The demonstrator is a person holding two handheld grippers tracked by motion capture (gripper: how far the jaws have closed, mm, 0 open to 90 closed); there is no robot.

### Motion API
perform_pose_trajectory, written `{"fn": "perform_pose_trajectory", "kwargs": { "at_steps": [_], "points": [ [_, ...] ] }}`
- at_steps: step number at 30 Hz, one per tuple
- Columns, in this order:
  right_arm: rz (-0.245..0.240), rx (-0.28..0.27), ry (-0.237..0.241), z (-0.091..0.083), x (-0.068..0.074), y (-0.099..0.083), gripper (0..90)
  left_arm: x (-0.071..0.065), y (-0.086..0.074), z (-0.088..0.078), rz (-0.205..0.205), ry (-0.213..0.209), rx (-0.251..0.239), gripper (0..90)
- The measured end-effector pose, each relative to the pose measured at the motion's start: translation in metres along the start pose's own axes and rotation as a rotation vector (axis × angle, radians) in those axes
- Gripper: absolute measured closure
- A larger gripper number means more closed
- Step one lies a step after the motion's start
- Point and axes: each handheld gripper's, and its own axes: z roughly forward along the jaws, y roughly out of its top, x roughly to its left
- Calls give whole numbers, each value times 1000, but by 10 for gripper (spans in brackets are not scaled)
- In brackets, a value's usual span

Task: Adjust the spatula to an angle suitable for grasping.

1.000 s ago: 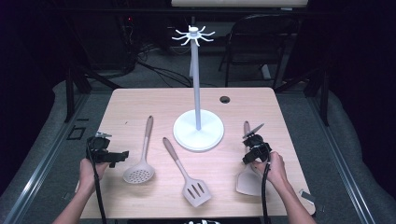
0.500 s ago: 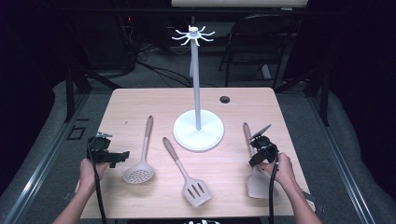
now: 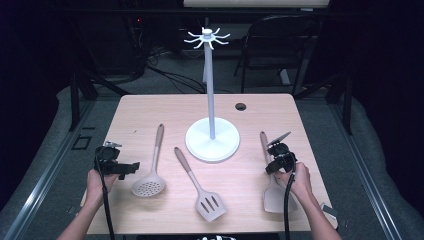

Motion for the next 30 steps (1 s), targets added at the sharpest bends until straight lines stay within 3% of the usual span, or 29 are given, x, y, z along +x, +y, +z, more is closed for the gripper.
{"fn": "perform_pose_trajectory", "kwargs": {
  "at_steps": [5,7,9,12,14,20,22,26,30],
  "points": [
    [4,11,-20,3,1,3,690,-1,0,0,2,-2,3,11],
    [33,-16,-11,4,1,1,694,-1,0,0,4,-1,2,11],
    [23,5,-11,3,-1,2,700,-1,0,0,5,-1,3,11],
    [61,-17,8,3,-4,0,710,-1,0,0,7,0,2,11],
    [56,-5,11,2,-5,1,714,-1,0,-1,6,-1,3,11],
    [102,-55,46,4,-8,-2,744,-1,0,-1,3,2,-5,12],
    [80,-30,53,2,-10,-1,759,-1,0,-1,5,-2,0,12],
    [62,-59,46,-1,-7,-1,784,-2,0,-1,6,1,-4,12],
    [77,-111,47,-6,-8,-4,784,-2,0,-2,8,-4,-7,13]
  ]
}}
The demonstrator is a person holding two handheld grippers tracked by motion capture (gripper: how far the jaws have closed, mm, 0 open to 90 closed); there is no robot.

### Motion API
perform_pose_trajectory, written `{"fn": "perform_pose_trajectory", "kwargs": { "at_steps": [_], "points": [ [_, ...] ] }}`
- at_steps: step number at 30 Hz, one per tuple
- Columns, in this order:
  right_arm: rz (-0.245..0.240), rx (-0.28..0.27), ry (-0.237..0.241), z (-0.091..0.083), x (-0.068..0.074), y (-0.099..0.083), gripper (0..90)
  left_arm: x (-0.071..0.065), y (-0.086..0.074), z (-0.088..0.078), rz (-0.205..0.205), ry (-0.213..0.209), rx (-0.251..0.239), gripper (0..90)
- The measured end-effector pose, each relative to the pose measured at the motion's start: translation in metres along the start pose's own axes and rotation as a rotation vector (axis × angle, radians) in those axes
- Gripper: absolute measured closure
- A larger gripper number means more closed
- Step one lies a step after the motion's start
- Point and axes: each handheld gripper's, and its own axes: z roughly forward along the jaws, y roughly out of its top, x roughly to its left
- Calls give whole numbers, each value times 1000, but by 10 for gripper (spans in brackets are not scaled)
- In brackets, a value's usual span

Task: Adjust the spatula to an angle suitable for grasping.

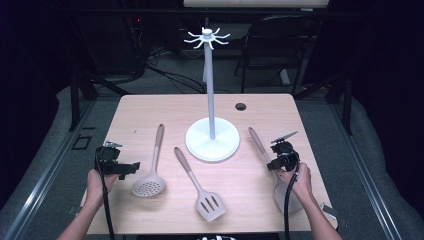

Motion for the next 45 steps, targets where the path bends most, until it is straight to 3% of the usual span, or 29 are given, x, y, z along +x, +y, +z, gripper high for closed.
{"fn": "perform_pose_trajectory", "kwargs": {
  "at_steps": [11,12,18,23,32,45],
  "points": [
    [-44,-90,37,-24,3,-2,783,-3,2,-3,10,-2,-15,14],
    [-54,-123,37,-29,7,-2,783,-4,2,-4,10,-3,-19,14],
    [-119,-200,39,-46,21,-1,783,-7,3,-8,16,-8,-41,16],
    [-176,-217,25,-56,31,0,783,-11,5,-11,32,-20,-52,16],
    [-240,-335,66,-71,56,0,783,-23,10,-21,57,-52,-82,18],
    [-300,-389,90,-75,80,3,783,-45,22,-34,104,-101,-146,26]
  ]
}}
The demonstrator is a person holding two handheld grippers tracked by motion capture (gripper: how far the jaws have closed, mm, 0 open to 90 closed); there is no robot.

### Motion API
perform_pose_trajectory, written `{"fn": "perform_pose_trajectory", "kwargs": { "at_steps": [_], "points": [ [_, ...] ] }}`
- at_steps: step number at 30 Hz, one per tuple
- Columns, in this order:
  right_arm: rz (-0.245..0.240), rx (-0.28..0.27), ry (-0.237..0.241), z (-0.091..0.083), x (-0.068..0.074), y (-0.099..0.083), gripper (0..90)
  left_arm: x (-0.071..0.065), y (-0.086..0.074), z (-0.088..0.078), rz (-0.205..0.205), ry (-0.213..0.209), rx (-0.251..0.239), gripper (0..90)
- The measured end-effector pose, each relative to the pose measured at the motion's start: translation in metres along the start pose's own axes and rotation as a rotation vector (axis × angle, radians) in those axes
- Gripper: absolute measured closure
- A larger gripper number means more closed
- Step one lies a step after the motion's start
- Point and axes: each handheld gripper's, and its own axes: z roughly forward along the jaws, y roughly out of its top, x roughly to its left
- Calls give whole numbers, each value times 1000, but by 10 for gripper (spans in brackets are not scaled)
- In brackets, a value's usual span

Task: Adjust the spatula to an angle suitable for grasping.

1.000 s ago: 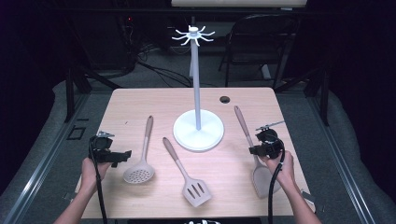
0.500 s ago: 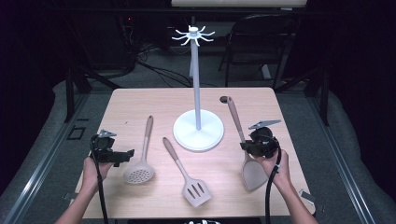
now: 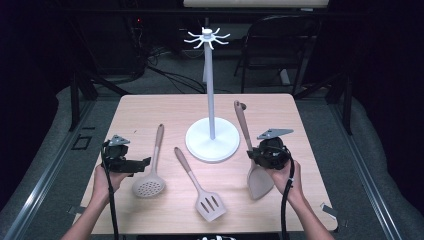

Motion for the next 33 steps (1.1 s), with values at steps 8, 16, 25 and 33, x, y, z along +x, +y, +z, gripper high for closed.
{"fn": "perform_pose_trajectory", "kwargs": {
  "at_steps": [8,16,25,33],
  "points": [
    [-46,-9,14,5,13,4,782,-26,17,-4,50,-64,-46,27],
    [-75,-18,19,9,22,8,782,-55,31,-4,62,-137,-86,17],
    [-89,-37,23,12,30,10,782,-83,57,8,76,-215,-121,6],
    [-104,-44,23,13,35,12,783,-104,79,14,101,-251,-148,22]
  ]
}}
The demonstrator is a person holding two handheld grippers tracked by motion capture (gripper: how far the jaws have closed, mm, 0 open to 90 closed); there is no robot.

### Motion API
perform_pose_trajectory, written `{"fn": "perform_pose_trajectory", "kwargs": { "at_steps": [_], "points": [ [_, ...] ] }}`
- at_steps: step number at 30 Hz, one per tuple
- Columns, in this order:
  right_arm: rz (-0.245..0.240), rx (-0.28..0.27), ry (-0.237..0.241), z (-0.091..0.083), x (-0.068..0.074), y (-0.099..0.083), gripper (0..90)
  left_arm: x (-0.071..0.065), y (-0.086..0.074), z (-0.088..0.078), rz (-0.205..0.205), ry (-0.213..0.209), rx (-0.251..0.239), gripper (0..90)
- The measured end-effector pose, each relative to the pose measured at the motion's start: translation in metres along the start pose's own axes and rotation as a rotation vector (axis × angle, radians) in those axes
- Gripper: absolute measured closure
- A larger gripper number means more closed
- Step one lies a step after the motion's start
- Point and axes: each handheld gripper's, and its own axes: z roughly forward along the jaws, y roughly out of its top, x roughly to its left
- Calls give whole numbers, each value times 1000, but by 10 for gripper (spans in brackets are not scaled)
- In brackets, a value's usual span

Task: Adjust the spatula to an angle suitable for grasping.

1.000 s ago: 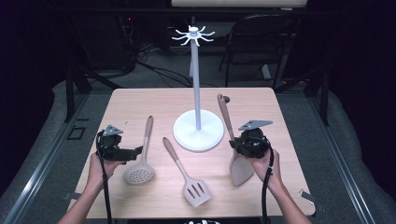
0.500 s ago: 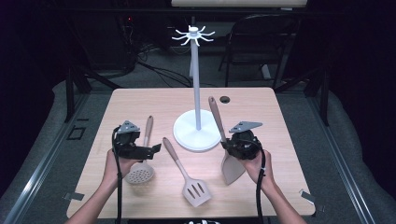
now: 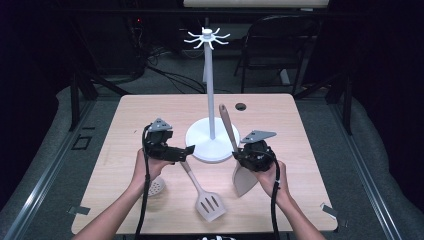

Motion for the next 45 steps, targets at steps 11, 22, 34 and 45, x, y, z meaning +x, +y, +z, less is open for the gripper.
{"fn": "perform_pose_trajectory", "kwargs": {
  "at_steps": [11,22,34,45],
  "points": [
    [-14,-31,-12,-1,7,5,783,-39,24,25,65,-77,-28,106],
    [-15,-41,-12,-2,9,6,782,-61,29,50,77,-169,-46,258],
    [-6,-68,-11,-2,13,7,782,-69,27,56,51,-268,-122,661],
    [22,-107,-12,-3,14,6,777,-74,26,57,67,-274,-176,772]
  ]
}}
